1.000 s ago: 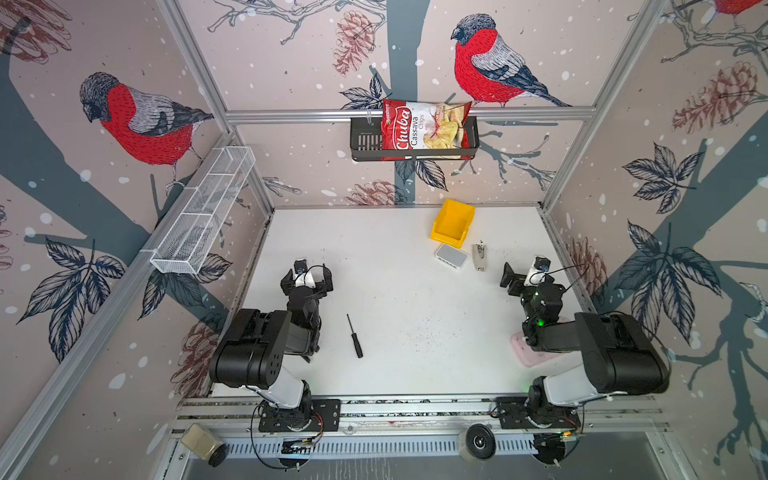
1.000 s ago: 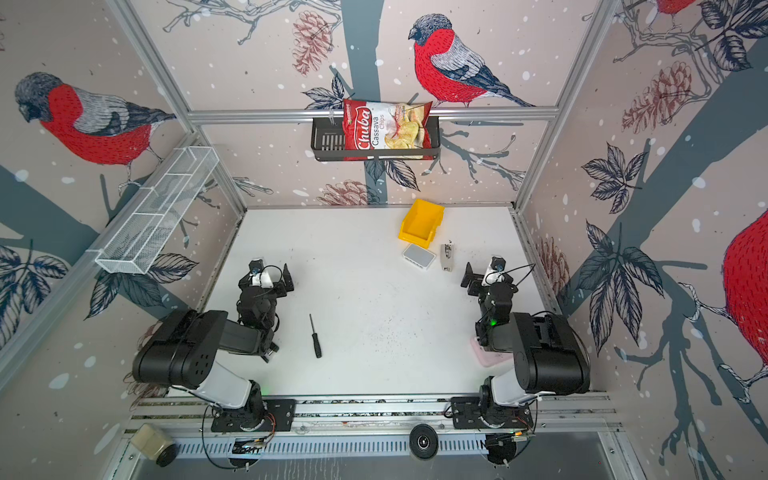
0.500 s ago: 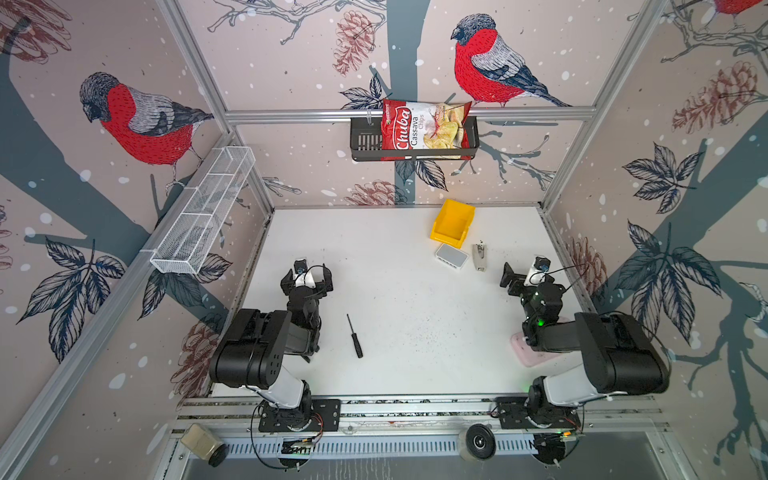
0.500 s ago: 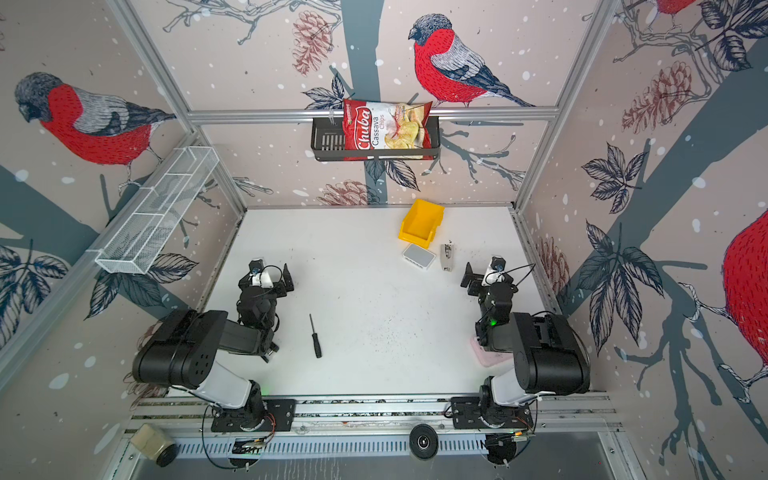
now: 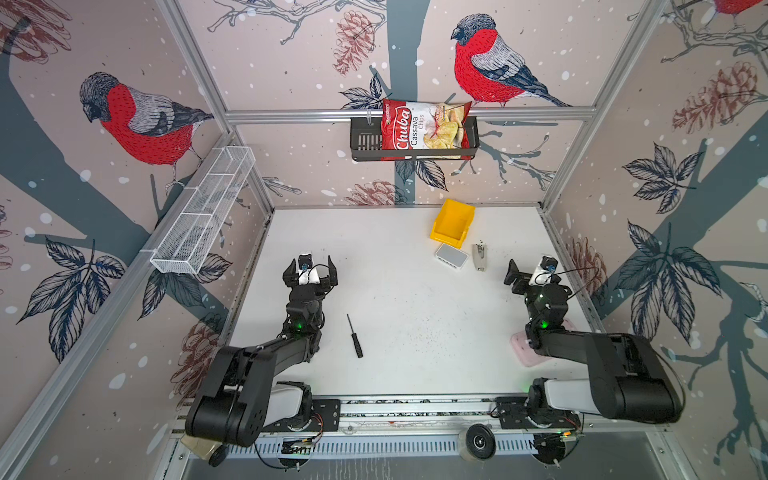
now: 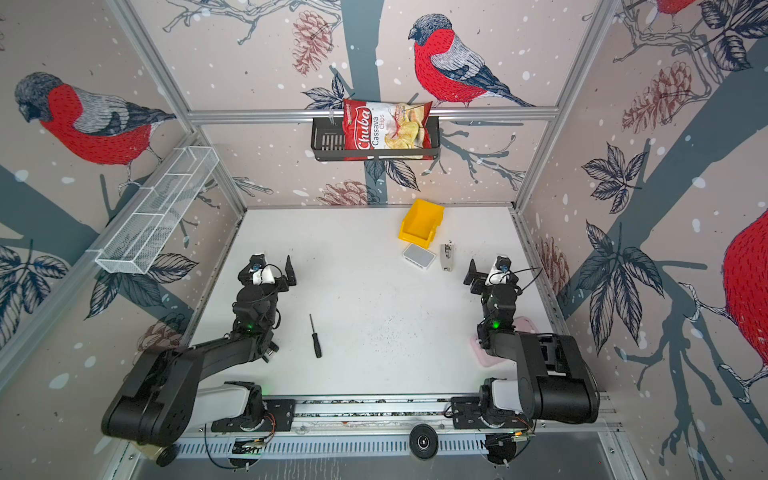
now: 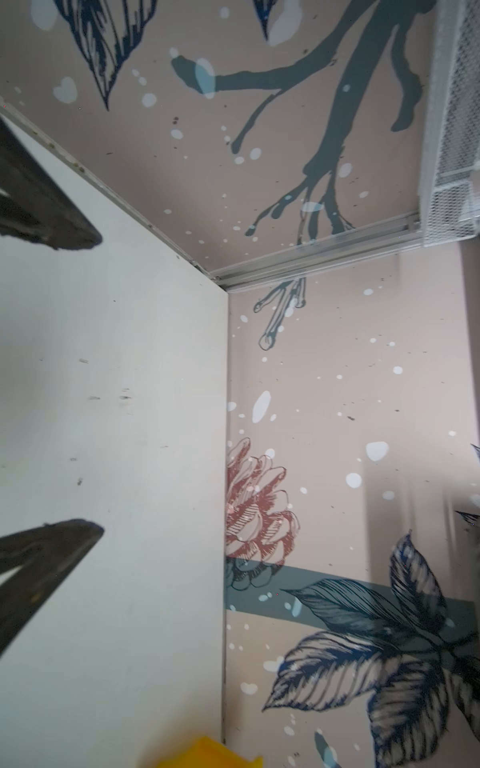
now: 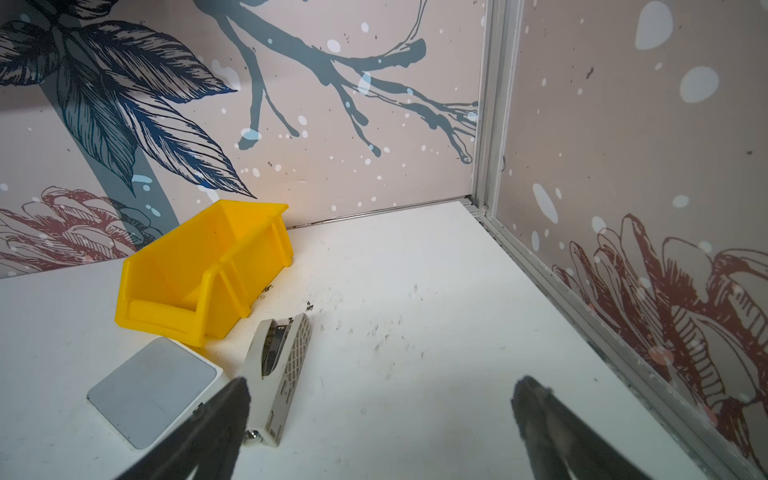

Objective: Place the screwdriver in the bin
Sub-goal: 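Move the left gripper over the black-handled screwdriver while the right arm reaches forward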

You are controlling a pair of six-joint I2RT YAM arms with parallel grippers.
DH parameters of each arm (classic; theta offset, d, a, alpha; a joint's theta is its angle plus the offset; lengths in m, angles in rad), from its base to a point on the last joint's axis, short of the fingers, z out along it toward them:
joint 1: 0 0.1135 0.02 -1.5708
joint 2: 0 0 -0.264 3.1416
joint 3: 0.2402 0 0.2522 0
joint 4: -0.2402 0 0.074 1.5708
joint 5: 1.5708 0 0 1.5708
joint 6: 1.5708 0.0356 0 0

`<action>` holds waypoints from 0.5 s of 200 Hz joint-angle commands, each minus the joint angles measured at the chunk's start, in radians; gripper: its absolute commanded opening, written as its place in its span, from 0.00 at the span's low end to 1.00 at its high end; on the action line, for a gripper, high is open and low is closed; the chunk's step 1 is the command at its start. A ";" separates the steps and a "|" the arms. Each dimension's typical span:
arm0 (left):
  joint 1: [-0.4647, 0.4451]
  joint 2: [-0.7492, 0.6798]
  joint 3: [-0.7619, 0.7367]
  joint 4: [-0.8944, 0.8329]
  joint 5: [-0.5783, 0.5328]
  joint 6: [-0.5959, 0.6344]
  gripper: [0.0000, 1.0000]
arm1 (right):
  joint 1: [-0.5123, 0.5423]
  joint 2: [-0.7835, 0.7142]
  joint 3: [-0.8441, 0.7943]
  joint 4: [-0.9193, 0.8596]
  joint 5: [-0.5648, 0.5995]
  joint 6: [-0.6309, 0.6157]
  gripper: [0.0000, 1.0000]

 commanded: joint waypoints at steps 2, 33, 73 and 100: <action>-0.010 -0.093 0.016 -0.165 0.028 -0.003 1.00 | 0.003 -0.055 0.013 -0.120 -0.030 -0.030 0.99; -0.018 -0.256 0.071 -0.421 0.061 -0.097 1.00 | 0.023 -0.142 0.031 -0.275 0.004 -0.034 0.99; -0.025 -0.398 0.163 -0.767 0.063 -0.309 0.99 | 0.076 -0.245 0.082 -0.477 0.002 -0.062 0.99; -0.026 -0.416 0.241 -1.022 0.051 -0.544 0.99 | 0.135 -0.315 0.116 -0.587 0.030 -0.053 0.99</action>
